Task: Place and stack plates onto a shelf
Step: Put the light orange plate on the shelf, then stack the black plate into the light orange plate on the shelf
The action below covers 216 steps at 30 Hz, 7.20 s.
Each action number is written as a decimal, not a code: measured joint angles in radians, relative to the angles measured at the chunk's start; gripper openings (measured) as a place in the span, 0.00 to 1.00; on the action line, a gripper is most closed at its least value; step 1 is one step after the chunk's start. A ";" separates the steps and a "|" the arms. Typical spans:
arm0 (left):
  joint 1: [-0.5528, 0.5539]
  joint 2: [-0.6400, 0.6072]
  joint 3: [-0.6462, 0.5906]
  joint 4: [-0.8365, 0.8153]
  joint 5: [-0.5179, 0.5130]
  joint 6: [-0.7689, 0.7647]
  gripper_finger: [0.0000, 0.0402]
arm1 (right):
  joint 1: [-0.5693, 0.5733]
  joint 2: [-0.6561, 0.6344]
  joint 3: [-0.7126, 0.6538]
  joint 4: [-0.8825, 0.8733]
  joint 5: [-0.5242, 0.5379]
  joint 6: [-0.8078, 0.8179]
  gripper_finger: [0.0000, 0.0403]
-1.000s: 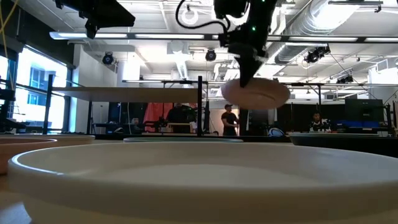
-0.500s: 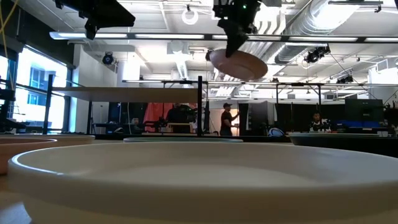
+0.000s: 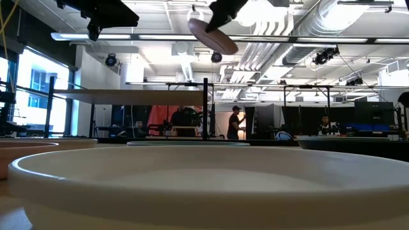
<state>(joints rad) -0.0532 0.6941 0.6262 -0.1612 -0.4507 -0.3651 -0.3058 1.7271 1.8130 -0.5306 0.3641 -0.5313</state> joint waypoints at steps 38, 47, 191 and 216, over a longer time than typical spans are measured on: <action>0.000 0.000 -0.001 -0.011 0.052 0.036 0.15 | 0.078 0.253 0.000 0.049 -0.293 -0.229 0.00; 0.000 0.000 -0.001 -0.015 0.051 0.029 0.15 | 0.078 0.290 0.000 0.023 -0.281 -0.229 0.00; 0.000 0.189 0.000 -0.104 0.474 0.090 0.15 | 0.699 0.306 -0.260 -0.825 -0.228 2.016 0.21; 0.000 0.189 -0.001 -0.104 0.473 0.089 0.15 | 0.699 0.306 -0.468 -0.646 -0.270 2.008 0.11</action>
<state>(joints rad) -0.0530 0.8829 0.6254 -0.2652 0.0223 -0.2764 0.3927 2.0335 1.3450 -1.1770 0.0939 1.4762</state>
